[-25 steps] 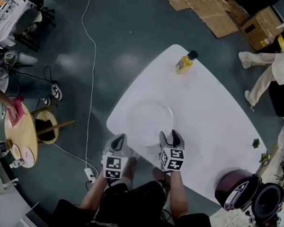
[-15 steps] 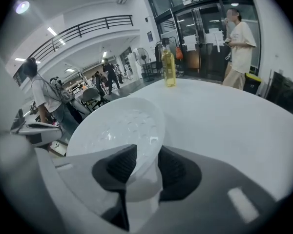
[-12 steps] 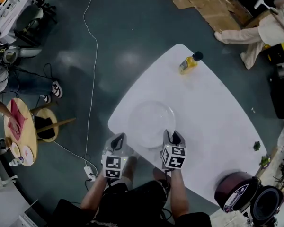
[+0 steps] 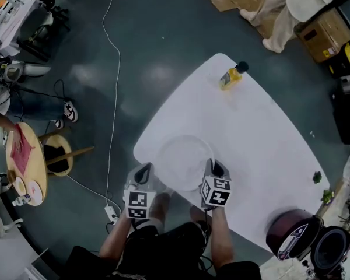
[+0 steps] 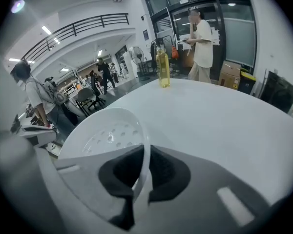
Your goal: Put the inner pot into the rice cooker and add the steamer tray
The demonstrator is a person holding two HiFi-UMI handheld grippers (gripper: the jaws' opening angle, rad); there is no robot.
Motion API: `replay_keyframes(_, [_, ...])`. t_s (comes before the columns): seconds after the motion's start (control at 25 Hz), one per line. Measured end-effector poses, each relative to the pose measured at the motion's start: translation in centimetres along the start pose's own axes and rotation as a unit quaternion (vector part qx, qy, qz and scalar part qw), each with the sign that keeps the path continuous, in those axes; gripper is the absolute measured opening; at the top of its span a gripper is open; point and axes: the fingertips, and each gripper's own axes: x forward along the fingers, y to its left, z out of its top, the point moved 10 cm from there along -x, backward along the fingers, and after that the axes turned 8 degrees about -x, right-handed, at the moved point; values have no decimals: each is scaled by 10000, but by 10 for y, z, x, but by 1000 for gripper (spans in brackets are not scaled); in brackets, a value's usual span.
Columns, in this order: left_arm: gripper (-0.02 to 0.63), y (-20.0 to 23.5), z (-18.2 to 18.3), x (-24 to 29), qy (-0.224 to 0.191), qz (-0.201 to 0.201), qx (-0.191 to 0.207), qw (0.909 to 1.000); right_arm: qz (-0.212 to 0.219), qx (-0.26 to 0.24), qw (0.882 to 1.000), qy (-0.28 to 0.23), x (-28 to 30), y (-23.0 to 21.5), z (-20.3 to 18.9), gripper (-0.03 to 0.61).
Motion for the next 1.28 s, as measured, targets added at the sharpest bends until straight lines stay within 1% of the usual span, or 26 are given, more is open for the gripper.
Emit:
replay_keyframes(0.16, [11,-9,10,-4,-80,-65,57,9999,-51,13,10000,-41,-15,-4,2,17])
replay_keyframes(0.32, [11,-25,26,-2,-234,-290,217,9991,-231,171,9994,-185,-37,-18,6,17])
replay_keyframes(0.52, [11,-50,42,-3,-384,-561,449,9967,-541,436,9967,-412,-74,-43,5,18])
replay_keyframes(0.72, [11,-79,61,-5,-530,-905,725,9918,-968,772,9904,-617,-115,-70,-2,18])
replay_keyframes(0.88, [11,-109,77,-4,-650,-1272,1005,9846,-1308,1114,9820,-791,-151,-90,-12,18])
replay_keyframes(1.04, [11,-144,88,-5,-741,-1642,1269,9754,-1666,1457,9704,-971,-190,-108,-28,18])
replay_keyframes(1.28, [11,-204,99,-6,-849,-2294,1701,9546,-2272,1979,9452,-1260,-252,-135,-58,18])
